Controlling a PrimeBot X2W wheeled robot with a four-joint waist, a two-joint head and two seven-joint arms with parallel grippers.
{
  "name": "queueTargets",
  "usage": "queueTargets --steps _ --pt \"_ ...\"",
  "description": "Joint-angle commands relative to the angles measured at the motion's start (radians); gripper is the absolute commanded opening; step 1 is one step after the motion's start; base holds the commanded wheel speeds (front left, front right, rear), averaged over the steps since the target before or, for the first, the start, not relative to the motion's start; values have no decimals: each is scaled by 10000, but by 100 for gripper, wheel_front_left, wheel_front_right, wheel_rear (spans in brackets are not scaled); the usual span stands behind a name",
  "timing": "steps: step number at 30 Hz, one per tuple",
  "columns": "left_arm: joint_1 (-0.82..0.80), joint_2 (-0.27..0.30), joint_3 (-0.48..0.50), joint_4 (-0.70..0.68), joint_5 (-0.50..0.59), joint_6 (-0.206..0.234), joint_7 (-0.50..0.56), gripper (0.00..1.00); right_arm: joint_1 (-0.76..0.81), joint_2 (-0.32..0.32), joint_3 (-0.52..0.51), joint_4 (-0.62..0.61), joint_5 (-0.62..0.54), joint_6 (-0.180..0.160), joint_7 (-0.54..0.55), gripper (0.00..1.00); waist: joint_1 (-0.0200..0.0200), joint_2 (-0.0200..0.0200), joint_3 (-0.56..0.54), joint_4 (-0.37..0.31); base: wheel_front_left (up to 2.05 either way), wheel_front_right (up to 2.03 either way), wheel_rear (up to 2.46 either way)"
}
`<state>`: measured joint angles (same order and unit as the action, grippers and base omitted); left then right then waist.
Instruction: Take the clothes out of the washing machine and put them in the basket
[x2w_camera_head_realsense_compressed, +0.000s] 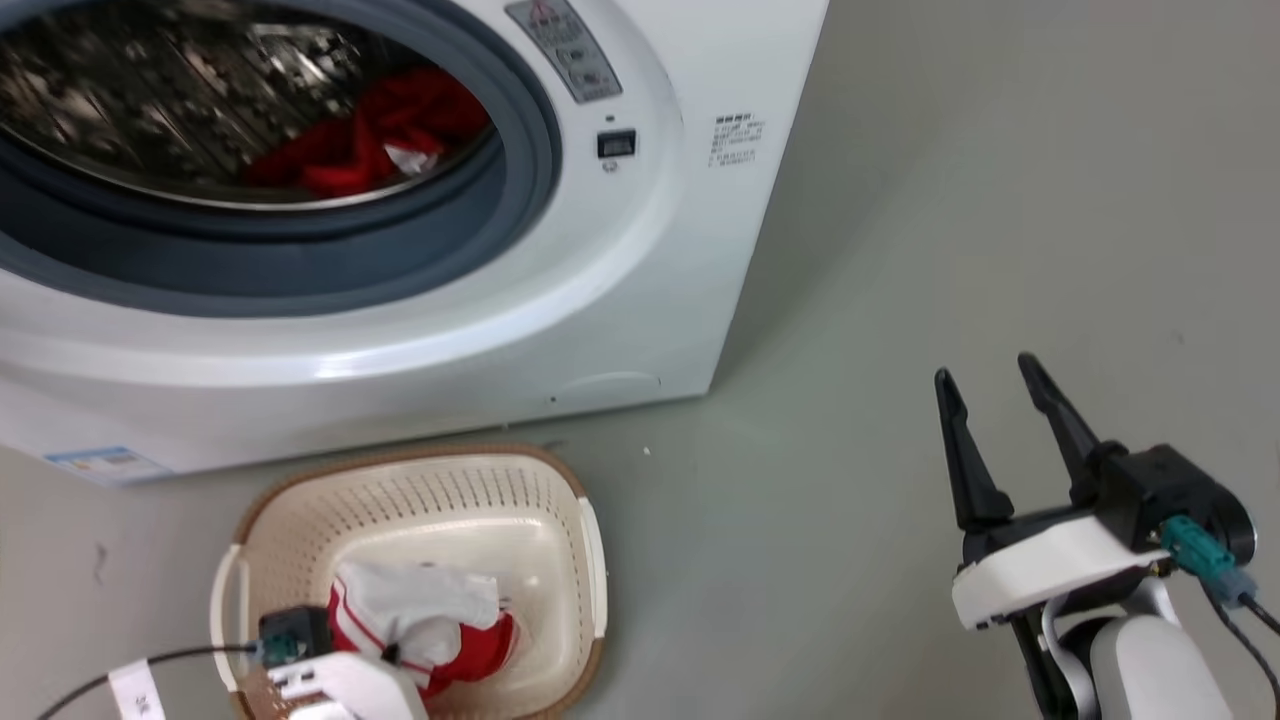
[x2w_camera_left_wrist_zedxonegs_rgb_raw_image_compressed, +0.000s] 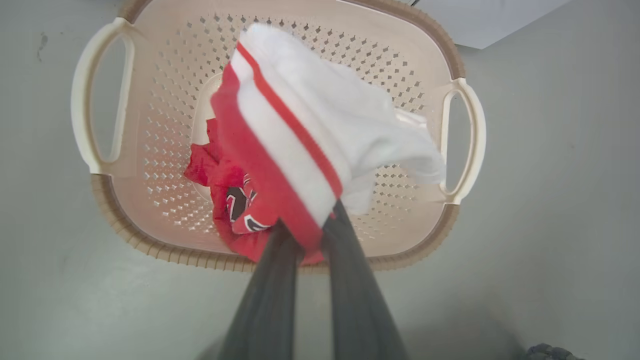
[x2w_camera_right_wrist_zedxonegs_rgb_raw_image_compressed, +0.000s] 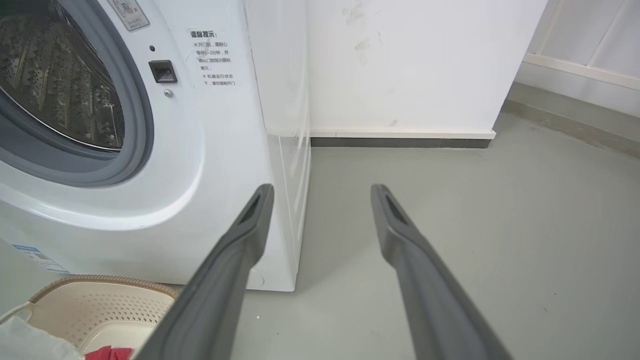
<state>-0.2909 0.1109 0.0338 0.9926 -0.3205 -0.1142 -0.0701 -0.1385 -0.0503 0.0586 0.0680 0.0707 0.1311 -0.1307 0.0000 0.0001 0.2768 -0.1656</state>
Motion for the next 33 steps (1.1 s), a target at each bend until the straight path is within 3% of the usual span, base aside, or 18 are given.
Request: queueTargets --steps 1,15,25,26,27,28,29,33 --pt "-378 -8 -33 77 -4 62 18 0 -224 1 28 -79 -42 -7 9 100 0 -1 596 -155 0 0 0" --pt "-2697 284 -125 1810 -18 511 -246 0 -1473 1 287 -185 297 -7 -436 100 0 -1 3332 -821 0 0 0" --pt "-2903 134 55 2714 -428 579 -400 0 -1813 1 347 104 321 -7 -720 100 0 -1 3993 -921 0 0 0" --pt "-2909 120 61 2745 -461 588 -412 4 -1841 0 339 132 308 -7 -721 100 0 -1 4000 -911 0 0 0" --pt "-2928 129 7 2772 -409 585 -461 36 -1873 1 339 154 297 -7 -731 100 0 -1 3998 -902 0 0 0" --pt "-2944 138 -61 2795 -361 564 -482 80 -1896 0 339 186 283 -7 -737 100 0 -1 3985 -890 0 0 0" --pt "-2946 143 -85 2809 -380 548 -521 100 -1906 0 342 226 269 -7 -736 100 0 -1 3934 -870 0 0 0" --pt "-2931 102 -162 2857 -415 409 -714 100 -1849 0 336 393 264 -7 -784 100 0 -1 3538 -740 0 0 0"
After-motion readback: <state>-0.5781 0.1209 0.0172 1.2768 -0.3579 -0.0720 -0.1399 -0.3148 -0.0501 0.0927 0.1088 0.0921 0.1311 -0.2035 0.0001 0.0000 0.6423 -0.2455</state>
